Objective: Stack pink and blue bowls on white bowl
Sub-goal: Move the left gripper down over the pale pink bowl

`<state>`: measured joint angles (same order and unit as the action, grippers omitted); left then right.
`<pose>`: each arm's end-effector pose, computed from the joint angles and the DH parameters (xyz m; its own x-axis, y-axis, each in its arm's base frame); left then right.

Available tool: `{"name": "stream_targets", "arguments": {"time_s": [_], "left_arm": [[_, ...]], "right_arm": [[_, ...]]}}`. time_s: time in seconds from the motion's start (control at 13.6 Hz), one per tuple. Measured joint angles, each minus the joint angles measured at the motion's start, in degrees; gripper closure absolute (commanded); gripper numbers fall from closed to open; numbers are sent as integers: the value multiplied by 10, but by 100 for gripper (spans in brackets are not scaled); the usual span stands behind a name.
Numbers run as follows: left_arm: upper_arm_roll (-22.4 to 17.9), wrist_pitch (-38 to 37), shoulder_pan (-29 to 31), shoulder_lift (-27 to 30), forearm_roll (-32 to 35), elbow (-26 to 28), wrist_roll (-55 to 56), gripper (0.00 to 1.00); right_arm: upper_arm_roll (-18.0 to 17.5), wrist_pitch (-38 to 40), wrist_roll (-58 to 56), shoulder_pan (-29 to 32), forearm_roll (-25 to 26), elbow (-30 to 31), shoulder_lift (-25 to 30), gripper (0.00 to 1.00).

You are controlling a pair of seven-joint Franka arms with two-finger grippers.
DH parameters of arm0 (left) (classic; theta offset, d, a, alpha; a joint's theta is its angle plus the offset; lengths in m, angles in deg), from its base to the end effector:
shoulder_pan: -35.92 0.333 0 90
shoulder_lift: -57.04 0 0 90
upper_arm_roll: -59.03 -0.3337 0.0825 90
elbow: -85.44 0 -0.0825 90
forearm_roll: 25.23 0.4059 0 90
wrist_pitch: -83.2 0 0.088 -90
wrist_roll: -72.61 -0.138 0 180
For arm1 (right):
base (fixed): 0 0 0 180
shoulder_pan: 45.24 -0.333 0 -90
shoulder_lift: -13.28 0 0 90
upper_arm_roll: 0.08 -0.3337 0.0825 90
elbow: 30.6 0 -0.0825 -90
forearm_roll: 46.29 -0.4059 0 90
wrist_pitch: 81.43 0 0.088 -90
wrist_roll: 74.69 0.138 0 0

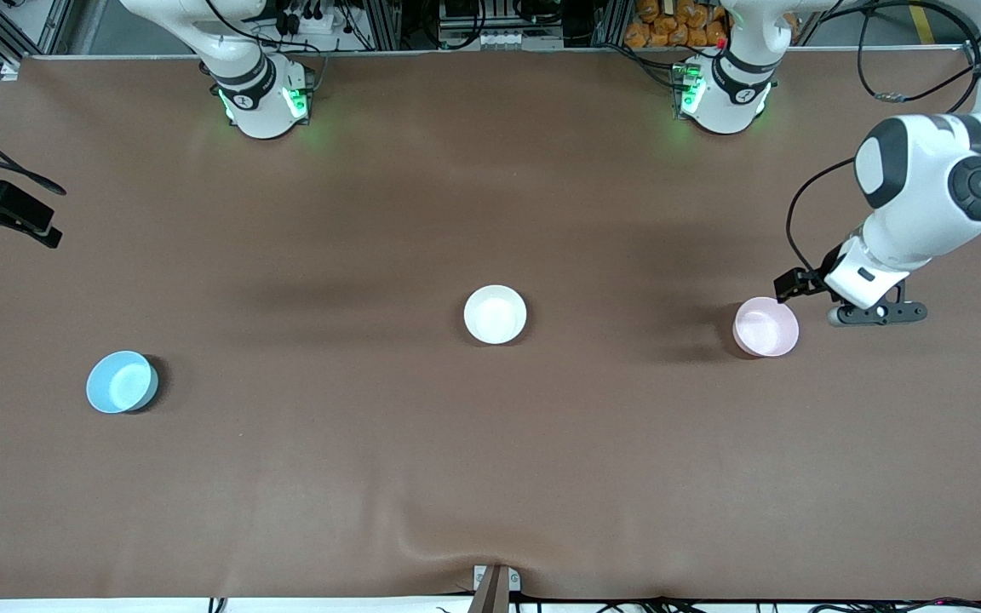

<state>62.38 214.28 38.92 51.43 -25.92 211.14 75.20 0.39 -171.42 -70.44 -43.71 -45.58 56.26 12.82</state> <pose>0.5615 -0.0039 0.3128 0.9989 0.0472 -0.0046 0.0473 -0.9988 0.0146 0.5807 -0.0220 0.6337 0.9929 -0.1088 0.0474 -0.1094 -0.9940 0.0090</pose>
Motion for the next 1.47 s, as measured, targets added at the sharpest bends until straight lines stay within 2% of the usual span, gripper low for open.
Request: {"name": "stream_targets", "arguments": {"time_s": [0.73,1.25,1.47], "left_arm": [[-1,117,47,-111,0,0,0,0],[0,142,48,-138,0,-3,0,27],[0,152,51,-146,0,-3,0,32]], "right_arm": [[5,-1,-38,0,0,0,0,0],[33,35,-38,2,-41,-1,1,0],[32,45,-38,2,-41,-1,2,0]]}}
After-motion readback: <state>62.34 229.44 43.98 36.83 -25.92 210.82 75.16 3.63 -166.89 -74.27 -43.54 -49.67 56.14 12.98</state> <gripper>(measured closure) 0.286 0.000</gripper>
